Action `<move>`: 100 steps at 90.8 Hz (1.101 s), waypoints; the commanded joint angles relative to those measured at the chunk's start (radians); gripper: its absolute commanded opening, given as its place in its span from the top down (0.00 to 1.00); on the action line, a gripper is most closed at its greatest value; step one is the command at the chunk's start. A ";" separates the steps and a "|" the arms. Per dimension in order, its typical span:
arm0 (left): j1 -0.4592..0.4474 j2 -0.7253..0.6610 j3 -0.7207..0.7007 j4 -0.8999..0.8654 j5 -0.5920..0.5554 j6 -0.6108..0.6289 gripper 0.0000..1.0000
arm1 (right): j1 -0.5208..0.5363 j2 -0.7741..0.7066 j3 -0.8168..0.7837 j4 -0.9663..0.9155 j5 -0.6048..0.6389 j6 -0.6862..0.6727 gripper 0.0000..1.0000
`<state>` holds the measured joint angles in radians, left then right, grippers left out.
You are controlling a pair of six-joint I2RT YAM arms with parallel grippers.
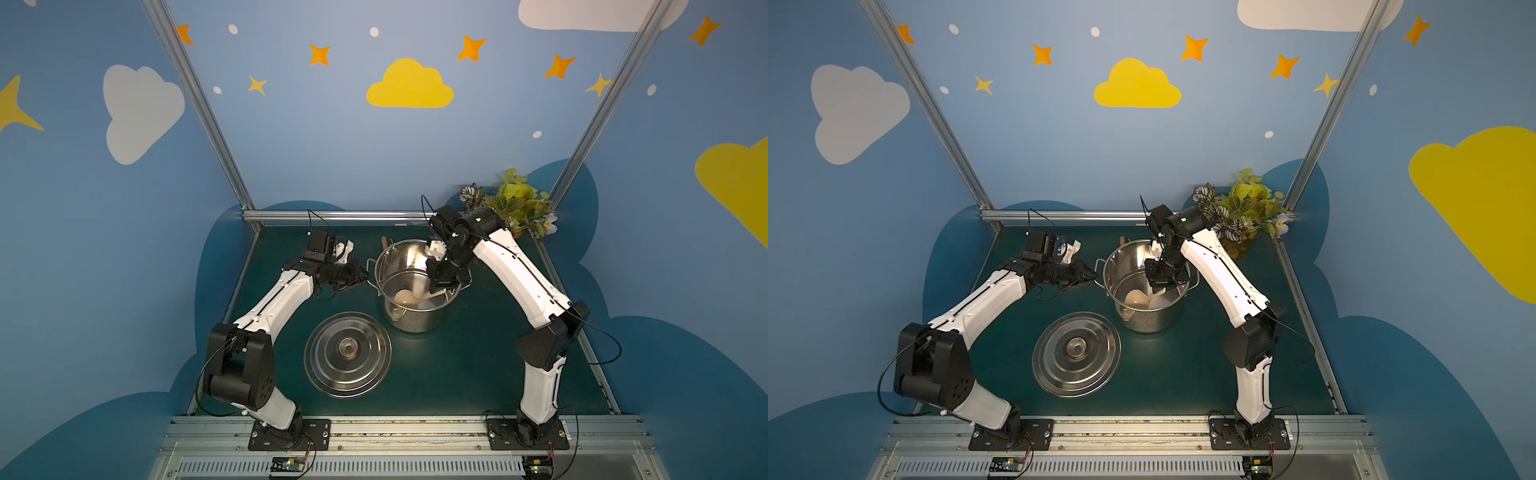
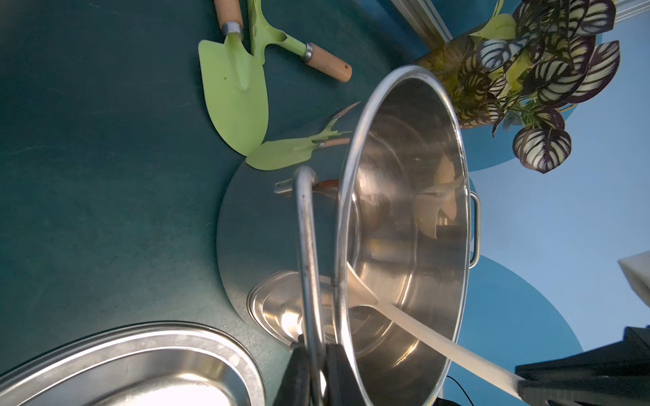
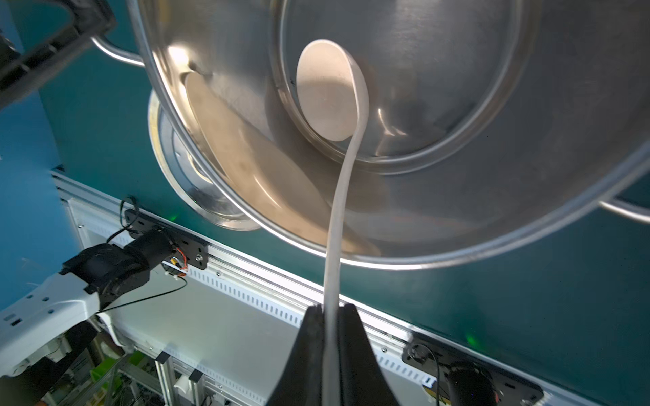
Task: Stir the soup with a spoon
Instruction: Stir the soup in the pan with a stick.
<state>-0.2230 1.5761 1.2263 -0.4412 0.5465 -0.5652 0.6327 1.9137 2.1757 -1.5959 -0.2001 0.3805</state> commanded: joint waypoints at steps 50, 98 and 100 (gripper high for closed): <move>-0.018 -0.001 -0.007 -0.070 0.053 0.069 0.88 | -0.177 0.134 0.200 -0.062 0.083 -0.020 1.00; -0.019 0.002 -0.014 -0.075 0.067 0.087 0.88 | -0.038 0.302 0.419 0.049 -0.051 -0.007 1.00; -0.019 0.002 -0.014 -0.076 0.066 0.085 0.88 | -0.032 0.300 0.417 0.044 -0.054 -0.006 1.00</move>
<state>-0.2230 1.5761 1.2263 -0.4450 0.5526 -0.5377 0.5716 2.2127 2.5683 -1.5692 -0.2047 0.3637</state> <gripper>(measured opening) 0.126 0.132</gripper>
